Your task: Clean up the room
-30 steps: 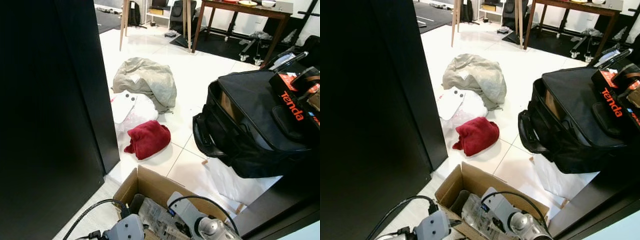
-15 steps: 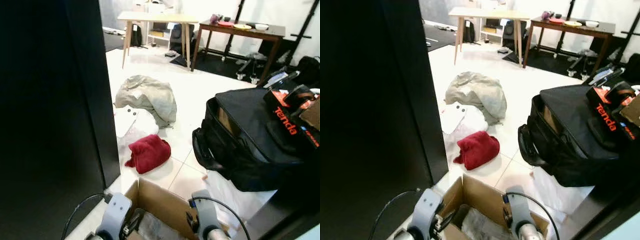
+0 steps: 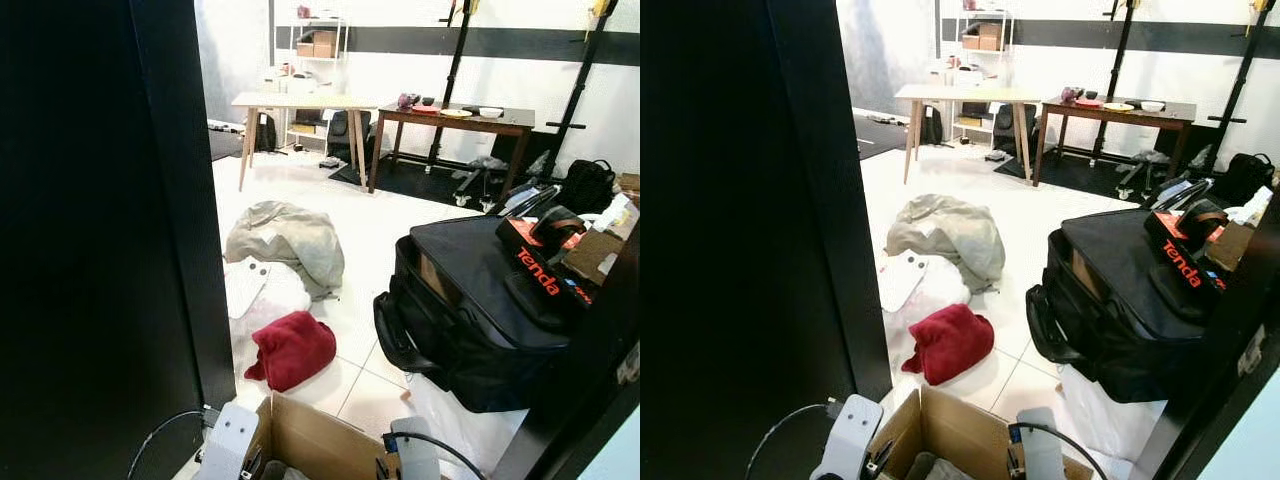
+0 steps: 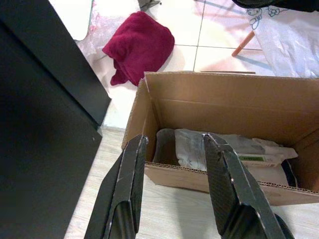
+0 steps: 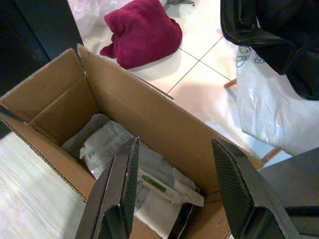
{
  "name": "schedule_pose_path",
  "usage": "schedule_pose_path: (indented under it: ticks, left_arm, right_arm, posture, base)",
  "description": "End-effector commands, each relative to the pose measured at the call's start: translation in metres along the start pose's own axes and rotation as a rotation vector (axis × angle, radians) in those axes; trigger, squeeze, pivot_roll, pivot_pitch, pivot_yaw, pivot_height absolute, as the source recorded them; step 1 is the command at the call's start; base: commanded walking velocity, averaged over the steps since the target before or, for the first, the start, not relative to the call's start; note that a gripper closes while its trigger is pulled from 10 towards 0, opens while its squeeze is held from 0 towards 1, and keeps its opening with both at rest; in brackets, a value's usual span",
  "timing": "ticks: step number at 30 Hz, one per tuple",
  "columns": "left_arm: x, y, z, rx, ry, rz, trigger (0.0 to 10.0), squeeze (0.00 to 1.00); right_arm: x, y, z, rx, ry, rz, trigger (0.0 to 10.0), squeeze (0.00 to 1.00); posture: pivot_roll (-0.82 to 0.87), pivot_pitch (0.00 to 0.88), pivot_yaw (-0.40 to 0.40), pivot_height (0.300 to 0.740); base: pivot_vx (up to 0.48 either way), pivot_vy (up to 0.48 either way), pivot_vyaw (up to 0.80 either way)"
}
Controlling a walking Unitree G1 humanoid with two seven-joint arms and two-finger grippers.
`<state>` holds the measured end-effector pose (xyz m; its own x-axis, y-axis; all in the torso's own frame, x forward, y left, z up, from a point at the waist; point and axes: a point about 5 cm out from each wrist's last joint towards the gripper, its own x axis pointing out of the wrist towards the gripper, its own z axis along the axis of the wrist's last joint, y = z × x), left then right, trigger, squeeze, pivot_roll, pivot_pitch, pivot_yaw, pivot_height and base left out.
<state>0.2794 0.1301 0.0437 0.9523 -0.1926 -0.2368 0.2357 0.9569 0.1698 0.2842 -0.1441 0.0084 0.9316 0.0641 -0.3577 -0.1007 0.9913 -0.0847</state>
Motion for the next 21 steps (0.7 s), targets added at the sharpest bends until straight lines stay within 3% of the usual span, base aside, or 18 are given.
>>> schedule_pose_path:
  ticks: [1,21]
  left_arm:
    - [-0.0005,-0.0041,-0.0062,0.015,0.031,-0.008,10.0,0.00]
    - [-0.0011,-0.0103,-0.0089,0.029,0.047,-0.037,10.0,0.00]
  right_arm:
    - [-0.0052,-0.0011,-0.0080,0.011,0.038,-0.014,10.0,0.00]
    - [-0.0110,-0.0020,-0.0131,-0.030,0.108,-0.002,10.0,0.00]
  posture:
    - [0.00,0.083,-0.028,0.740]
    - [-0.01,0.093,-0.034,0.740]
  base:
    - [0.000,0.000,-0.80]
    - [0.000,0.000,-0.80]
